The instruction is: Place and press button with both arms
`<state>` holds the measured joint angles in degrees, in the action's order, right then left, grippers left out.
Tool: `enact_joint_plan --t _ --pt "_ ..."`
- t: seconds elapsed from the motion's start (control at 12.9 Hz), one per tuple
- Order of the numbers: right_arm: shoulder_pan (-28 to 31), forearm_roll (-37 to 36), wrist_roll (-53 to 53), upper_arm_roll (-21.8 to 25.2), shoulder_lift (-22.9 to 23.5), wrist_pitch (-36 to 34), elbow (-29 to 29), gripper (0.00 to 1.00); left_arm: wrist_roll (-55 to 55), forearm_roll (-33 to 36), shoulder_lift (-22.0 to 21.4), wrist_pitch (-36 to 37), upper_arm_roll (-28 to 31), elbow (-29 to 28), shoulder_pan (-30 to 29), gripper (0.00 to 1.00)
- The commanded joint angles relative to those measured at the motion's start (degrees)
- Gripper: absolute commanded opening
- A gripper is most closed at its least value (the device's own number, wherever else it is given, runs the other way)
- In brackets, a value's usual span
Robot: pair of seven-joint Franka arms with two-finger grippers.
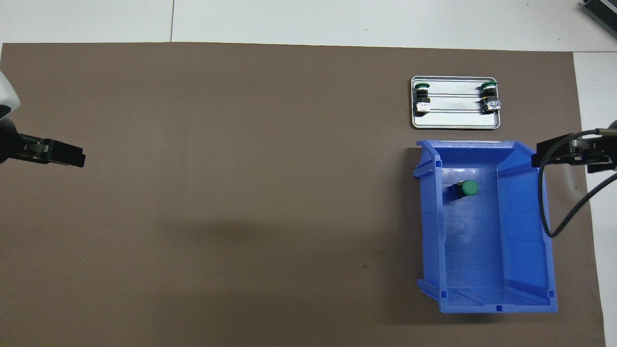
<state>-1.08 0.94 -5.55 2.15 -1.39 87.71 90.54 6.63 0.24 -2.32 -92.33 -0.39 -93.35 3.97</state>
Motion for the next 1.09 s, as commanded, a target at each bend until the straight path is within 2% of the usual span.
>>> enact_joint_plan --t 0.0,1.01 --pt "0.6 -1.0 -0.2 -0.4 -1.5 1.0 2.0 1.00 0.0 0.4 -1.5 0.1 -0.4 -1.7 -0.5 1.00" --pt "0.7 -1.8 -0.3 0.0 -1.5 0.8 2.0 1.00 0.0 0.4 -1.5 0.0 -0.4 -1.7 -0.5 1.00"
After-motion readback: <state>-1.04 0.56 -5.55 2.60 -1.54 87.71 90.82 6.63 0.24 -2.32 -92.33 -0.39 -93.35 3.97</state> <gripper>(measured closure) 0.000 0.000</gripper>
